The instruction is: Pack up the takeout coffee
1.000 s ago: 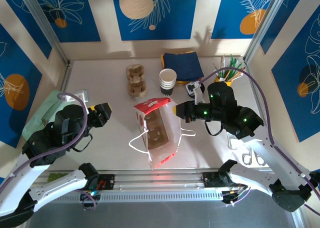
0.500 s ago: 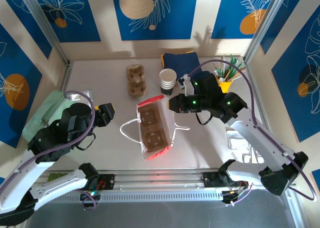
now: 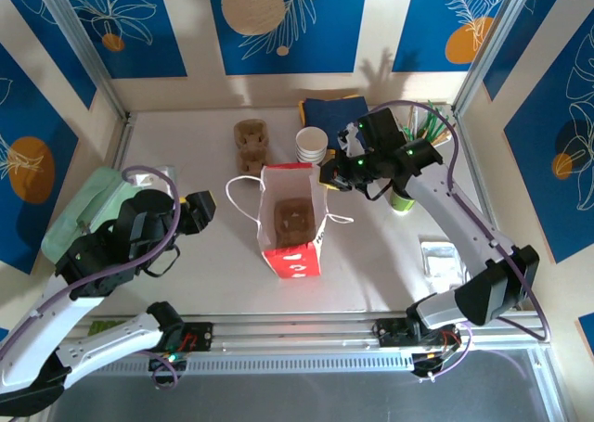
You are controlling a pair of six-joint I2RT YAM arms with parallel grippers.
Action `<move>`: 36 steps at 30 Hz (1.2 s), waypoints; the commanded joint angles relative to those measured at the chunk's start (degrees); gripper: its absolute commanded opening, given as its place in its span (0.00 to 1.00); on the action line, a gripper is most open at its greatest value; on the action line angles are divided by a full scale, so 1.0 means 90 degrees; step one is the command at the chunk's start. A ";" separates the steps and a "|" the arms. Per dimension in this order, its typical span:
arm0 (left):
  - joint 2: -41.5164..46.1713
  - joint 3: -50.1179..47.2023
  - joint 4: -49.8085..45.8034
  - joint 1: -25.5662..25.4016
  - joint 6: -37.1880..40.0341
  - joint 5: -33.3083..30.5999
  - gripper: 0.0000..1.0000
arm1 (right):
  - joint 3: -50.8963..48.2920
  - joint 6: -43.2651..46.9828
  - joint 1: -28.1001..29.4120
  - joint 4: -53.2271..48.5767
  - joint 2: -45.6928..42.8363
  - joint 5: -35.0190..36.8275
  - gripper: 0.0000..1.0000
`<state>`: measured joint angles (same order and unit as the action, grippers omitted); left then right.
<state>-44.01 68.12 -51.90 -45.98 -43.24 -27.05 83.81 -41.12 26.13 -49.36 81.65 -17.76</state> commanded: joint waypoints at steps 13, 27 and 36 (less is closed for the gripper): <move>0.0065 -0.0088 -0.0020 0.0070 -0.0077 0.0033 0.64 | 0.0537 0.0336 -0.0624 -0.0052 0.0535 -0.0755 0.00; 0.0125 -0.0111 -0.0015 0.0088 -0.0111 0.0045 0.64 | 0.0756 0.0513 -0.0890 -0.0010 0.0870 -0.0728 0.12; 0.0206 -0.0215 0.0044 0.0089 -0.0166 0.0081 0.64 | 0.1413 0.1149 -0.1078 -0.0839 0.0646 -0.0403 0.50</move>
<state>-43.18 66.83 -51.90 -45.87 -44.14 -26.98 93.51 -33.78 17.23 -52.40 89.47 -22.37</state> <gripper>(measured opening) 0.640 0.480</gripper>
